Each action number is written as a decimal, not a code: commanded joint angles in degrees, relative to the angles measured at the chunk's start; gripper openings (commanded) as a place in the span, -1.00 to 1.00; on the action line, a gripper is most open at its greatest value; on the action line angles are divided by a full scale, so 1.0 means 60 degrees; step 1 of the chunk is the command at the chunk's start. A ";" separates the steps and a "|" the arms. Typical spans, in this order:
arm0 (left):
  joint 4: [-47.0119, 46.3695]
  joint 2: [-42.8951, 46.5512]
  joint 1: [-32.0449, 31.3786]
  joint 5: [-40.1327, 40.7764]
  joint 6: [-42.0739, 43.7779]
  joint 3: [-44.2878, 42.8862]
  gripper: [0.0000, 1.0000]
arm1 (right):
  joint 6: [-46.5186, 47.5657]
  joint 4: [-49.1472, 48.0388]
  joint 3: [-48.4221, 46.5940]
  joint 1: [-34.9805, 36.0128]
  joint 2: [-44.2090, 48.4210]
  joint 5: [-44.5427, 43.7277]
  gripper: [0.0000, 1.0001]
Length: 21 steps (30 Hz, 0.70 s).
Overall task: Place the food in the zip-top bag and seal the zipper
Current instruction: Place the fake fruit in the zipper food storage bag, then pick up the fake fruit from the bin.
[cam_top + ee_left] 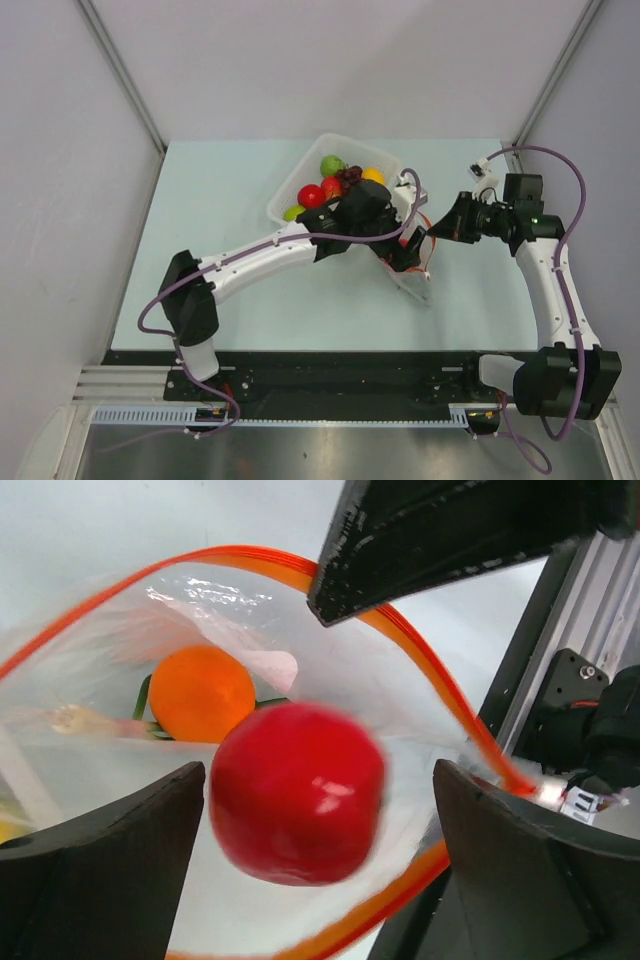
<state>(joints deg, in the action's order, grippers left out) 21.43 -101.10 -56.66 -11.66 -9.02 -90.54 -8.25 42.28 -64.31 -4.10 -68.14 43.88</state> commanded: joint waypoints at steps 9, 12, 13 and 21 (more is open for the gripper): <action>0.0635 0.1336 0.1282 -0.1497 0.0243 -0.1113 0.99 | 0.1067 0.0394 -0.0150 -0.0825 0.0165 0.0582 -1.00; -0.0009 0.1878 0.2614 -0.1733 -0.0167 -0.0088 0.99 | 0.1185 0.0482 -0.0165 -0.0987 0.0077 0.0714 -1.00; -0.0027 0.1865 0.3183 -0.1559 -0.0182 0.0103 1.00 | 0.1199 0.0468 -0.0165 -0.0987 0.0048 0.0772 -1.00; 0.0572 -0.0108 0.4492 0.0142 0.1488 0.0121 0.95 | 0.1111 0.0321 -0.0165 -0.0972 -0.0069 0.0817 -1.00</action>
<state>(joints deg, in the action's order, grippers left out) 22.74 -94.72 -30.83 -13.54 -4.97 -89.14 -2.50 44.84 -64.31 -9.74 -68.10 47.53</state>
